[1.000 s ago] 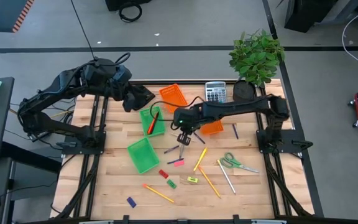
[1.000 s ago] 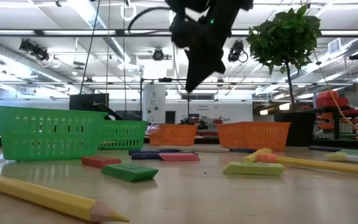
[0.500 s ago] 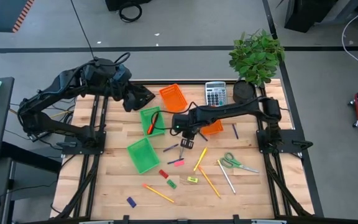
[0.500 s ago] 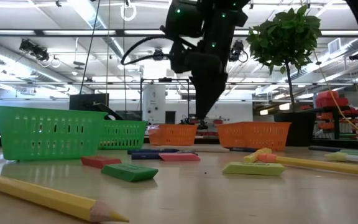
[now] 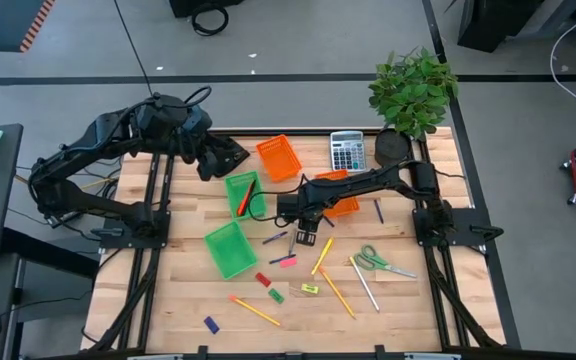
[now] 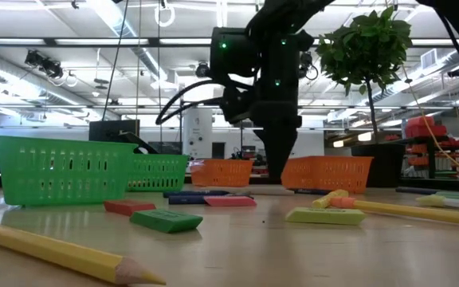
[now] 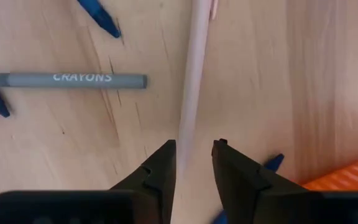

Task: Sort crayons/erasers/pens/pencils in bins
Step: Put the pink pen into the top green bin

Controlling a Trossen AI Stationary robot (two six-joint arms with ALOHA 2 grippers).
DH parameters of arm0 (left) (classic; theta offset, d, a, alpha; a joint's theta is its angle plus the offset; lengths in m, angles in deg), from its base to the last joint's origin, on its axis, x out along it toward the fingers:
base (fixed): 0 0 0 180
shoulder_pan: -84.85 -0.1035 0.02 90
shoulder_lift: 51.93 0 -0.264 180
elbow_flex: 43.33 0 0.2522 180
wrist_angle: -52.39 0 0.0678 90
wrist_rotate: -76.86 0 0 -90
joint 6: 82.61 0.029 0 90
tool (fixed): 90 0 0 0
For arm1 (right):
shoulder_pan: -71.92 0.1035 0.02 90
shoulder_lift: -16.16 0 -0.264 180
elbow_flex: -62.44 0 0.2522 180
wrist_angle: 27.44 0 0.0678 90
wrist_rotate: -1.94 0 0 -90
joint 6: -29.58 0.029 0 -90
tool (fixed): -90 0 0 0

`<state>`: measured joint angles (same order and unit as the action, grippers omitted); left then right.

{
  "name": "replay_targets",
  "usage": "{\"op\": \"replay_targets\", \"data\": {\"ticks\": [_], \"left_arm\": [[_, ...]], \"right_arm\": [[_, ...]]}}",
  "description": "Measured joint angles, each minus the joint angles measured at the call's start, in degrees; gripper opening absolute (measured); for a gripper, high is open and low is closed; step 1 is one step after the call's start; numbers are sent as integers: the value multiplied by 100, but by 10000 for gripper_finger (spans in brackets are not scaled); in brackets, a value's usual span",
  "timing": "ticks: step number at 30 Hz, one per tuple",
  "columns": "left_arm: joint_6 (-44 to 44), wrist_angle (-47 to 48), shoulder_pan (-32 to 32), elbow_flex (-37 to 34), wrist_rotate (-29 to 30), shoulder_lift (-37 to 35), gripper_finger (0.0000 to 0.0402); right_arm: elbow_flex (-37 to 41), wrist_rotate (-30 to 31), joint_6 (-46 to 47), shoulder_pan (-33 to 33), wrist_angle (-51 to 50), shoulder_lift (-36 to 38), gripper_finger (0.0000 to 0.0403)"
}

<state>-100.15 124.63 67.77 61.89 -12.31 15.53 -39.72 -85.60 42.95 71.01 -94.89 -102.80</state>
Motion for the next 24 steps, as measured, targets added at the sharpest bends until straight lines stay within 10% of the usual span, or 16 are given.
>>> {"op": "replay_targets", "data": {"ticks": [24], "left_arm": [[-536, -100, 516, 4, 517, 193, 172]], "right_arm": [[669, -128, -440, 32, 697, 17, 106]]}}
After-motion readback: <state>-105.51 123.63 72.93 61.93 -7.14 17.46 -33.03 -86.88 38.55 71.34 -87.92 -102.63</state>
